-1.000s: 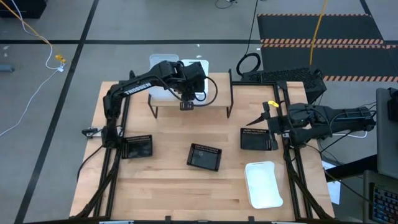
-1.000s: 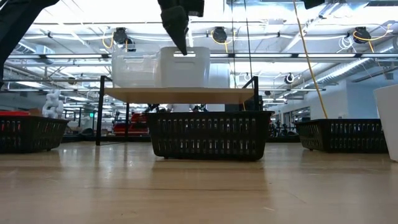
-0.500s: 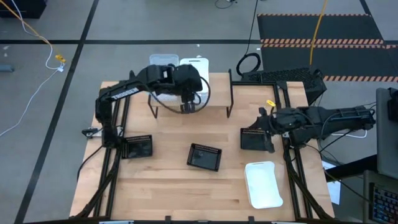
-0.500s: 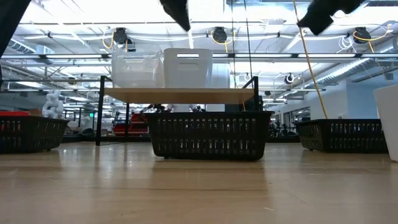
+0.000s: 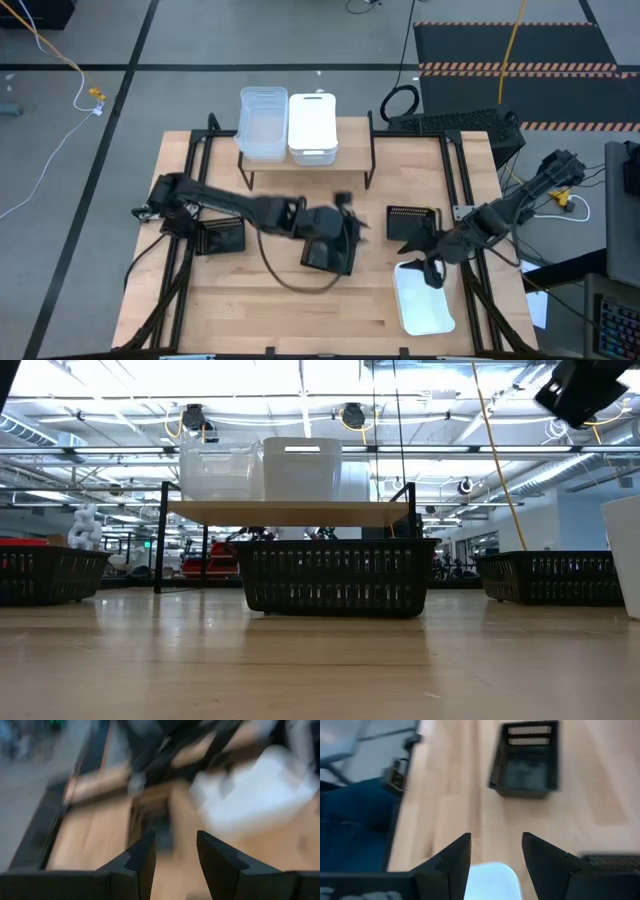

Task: Stack baskets on shelf by color
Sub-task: Stack the white bin on top of the white bin on the shelf

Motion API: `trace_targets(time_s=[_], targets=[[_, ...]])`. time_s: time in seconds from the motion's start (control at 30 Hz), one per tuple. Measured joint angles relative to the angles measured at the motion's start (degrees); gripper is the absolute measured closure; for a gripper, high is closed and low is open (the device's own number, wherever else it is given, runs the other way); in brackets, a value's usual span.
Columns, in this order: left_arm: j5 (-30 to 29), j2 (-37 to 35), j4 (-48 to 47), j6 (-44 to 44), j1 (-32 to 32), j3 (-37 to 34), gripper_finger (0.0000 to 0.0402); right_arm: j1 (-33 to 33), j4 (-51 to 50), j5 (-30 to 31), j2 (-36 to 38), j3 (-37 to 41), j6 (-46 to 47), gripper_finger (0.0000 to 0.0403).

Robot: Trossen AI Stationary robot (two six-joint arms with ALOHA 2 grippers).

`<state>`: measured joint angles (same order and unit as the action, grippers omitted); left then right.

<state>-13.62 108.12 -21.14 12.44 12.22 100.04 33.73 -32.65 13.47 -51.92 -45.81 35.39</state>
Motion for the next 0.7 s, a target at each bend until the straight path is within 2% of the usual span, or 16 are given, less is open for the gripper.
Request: trace_targets(time_s=[0.13,0.23,0.33,0.47,0.6,0.7], targets=[[9.9,3.4,25.6,3.3,1.9,-8.4,0.0256,4.1,-13.7,6.8,0.0,-5.2,8.0,0.0242],[14.9,7.1,33.3,3.6,2.3,-9.6,0.0256,5.6,-21.2,6.6,-0.1,-7.9,14.6,0.0253],[14.5,10.3,32.8,3.6,2.2,-9.2,0.0256,7.2,-23.8,3.0,-0.8,-8.4,20.0,0.0262],[10.1,11.3,28.5,3.9,2.0,-9.2,0.0256,11.5,-23.8,-1.4,-5.2,-7.9,28.8,0.0271],[6.6,11.3,26.1,3.6,1.5,-9.0,0.0256,14.8,-28.0,-2.0,-11.2,-7.8,35.5,0.0273],[6.4,11.3,26.9,1.9,1.1,-9.0,0.0256,15.4,-35.8,-0.7,-14.2,-7.8,39.0,0.0274]])
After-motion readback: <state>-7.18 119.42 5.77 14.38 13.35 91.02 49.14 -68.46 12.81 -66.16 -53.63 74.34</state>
